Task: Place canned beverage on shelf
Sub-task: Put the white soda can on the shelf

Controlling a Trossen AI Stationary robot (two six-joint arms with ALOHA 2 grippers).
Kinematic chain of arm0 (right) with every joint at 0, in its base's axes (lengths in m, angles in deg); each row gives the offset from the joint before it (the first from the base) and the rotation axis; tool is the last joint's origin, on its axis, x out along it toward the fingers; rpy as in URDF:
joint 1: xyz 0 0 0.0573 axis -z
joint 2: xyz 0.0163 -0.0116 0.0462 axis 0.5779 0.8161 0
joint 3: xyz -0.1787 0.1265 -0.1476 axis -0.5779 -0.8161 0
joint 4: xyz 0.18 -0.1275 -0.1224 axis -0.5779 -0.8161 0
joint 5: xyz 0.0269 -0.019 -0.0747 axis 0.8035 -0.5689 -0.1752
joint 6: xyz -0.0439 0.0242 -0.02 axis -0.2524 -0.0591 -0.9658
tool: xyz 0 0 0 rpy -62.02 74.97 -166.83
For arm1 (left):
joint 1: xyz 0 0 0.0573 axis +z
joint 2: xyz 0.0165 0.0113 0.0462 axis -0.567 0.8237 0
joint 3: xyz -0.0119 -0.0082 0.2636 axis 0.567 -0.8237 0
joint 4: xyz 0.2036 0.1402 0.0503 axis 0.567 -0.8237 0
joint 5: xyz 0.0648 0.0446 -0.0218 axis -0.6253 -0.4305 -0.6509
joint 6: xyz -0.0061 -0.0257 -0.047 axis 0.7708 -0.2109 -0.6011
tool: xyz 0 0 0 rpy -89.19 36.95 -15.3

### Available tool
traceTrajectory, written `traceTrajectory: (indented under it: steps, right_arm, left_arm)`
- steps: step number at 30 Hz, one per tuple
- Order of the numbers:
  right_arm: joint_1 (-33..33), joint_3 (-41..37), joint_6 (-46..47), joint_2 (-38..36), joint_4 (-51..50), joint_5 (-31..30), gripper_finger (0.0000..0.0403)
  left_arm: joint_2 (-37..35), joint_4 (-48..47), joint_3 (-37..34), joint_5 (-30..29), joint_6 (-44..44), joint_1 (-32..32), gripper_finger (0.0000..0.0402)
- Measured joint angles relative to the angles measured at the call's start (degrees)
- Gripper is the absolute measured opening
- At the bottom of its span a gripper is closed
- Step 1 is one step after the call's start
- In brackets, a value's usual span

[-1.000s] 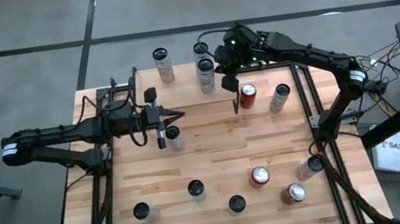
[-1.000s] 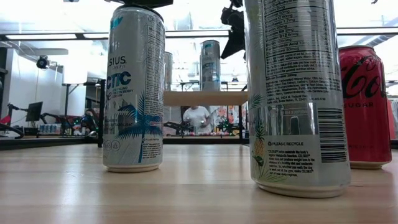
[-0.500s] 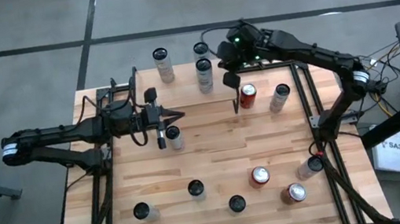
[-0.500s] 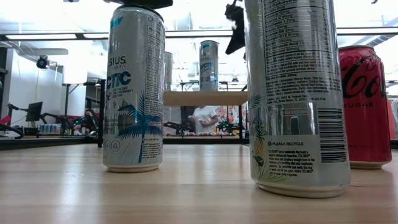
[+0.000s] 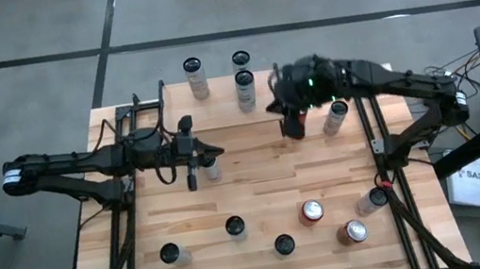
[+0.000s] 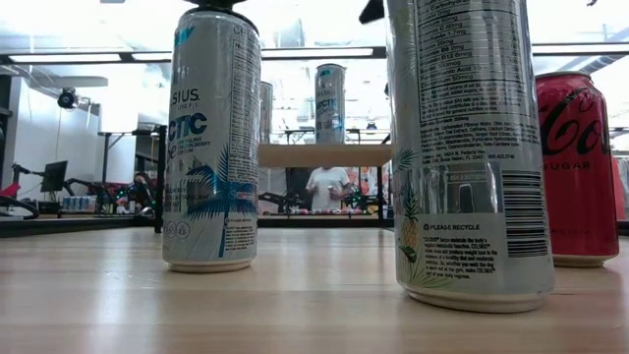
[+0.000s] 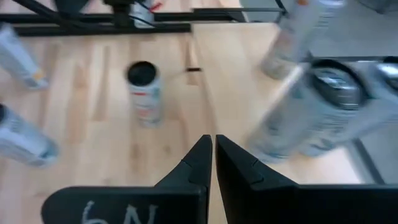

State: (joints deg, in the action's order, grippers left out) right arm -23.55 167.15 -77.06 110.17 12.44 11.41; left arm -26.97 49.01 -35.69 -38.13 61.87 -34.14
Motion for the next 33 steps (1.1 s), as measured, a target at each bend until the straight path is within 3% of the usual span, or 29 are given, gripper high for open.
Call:
traceTrajectory:
  steps: [6,12,19,25,33]
  right_arm:
    - [-11.2,-3.6,5.7,-1.4,5.0,-4.9,0.0013]
    - [-21.1,-4.5,10.4,1.5,7.5,-12.1,0.0013]
    - [-25.7,-4.5,11.6,5.7,9.9,-16.8,0.0013]
    - [-25.7,-4.5,11.7,7.3,10.5,-16.8,0.0013]
    - [-25.7,-4.6,9.2,7.4,10.9,-16.8,0.0013]
  left_arm:
    - [0.0,-2.5,0.0,0.1,-2.1,-3.4,0.0000]
    - [-0.6,-14.9,0.1,0.1,-11.4,-4.0,0.0000]
    - [-0.3,-29.0,0.1,-2.7,-16.0,-4.0,0.0021]
    - [-1.1,-33.2,0.1,-6.8,-12.9,-4.0,0.0096]
    - [1.6,-32.9,0.1,-20.3,-13.0,-3.9,0.0258]
